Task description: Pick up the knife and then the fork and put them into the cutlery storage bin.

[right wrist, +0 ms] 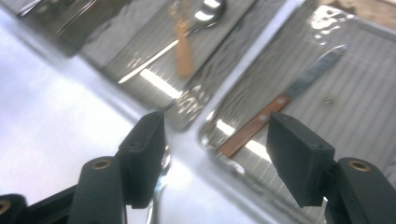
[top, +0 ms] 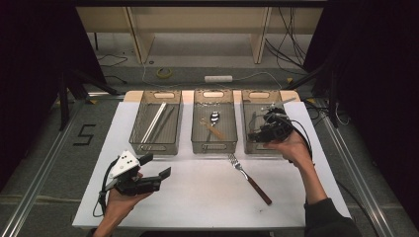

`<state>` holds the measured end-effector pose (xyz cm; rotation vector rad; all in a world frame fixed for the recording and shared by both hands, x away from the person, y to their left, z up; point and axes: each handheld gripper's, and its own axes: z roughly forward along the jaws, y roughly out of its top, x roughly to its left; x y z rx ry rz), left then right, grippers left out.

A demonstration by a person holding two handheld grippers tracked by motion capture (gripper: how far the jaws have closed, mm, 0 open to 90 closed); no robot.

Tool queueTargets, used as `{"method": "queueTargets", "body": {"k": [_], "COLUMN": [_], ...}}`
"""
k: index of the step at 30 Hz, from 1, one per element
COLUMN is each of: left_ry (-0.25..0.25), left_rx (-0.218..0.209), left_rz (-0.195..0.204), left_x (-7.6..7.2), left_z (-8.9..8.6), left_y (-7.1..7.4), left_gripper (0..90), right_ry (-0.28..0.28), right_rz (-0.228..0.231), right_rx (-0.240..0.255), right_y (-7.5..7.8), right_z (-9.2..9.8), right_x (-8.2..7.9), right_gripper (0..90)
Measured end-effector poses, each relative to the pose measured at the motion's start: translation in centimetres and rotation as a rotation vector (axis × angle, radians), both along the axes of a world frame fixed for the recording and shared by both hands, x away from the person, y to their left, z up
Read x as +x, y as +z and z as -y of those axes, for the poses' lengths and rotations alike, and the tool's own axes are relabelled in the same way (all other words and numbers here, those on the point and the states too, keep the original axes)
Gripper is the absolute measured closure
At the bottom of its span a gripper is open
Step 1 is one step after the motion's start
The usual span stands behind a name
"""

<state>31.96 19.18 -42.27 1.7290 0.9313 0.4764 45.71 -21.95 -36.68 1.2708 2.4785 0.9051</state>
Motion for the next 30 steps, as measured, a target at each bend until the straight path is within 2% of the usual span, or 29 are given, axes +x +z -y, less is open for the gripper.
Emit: {"method": "queueTargets", "body": {"k": [6,14,21,30], "left_ry": [0.001,-0.001,-0.003,-0.004], "left_rx": [0.0,-0.001,-0.002,0.004], "left_rz": [0.0,0.0,0.001,0.005], "left_x": [0.0,0.0,-0.1,-0.1], "left_z": [0.0,0.0,0.0,-0.1], "left_y": [0.0,0.0,0.0,0.1], "left_gripper": [18.4,18.4,18.3,18.3], "right_ry": [0.043,0.089,0.115,0.155], "right_rz": [0.006,0.016,0.009,-0.034], "right_rx": [-0.014,-0.006,-0.034,-0.071], "right_y": [-0.5,-1.0,-1.4,-2.4], "right_z": [-0.5,-1.0,-1.4,-1.8], "right_x": [-2.0,-4.5,-5.6,-6.4], "right_gripper": [35.7,33.7,31.7,31.5]}}
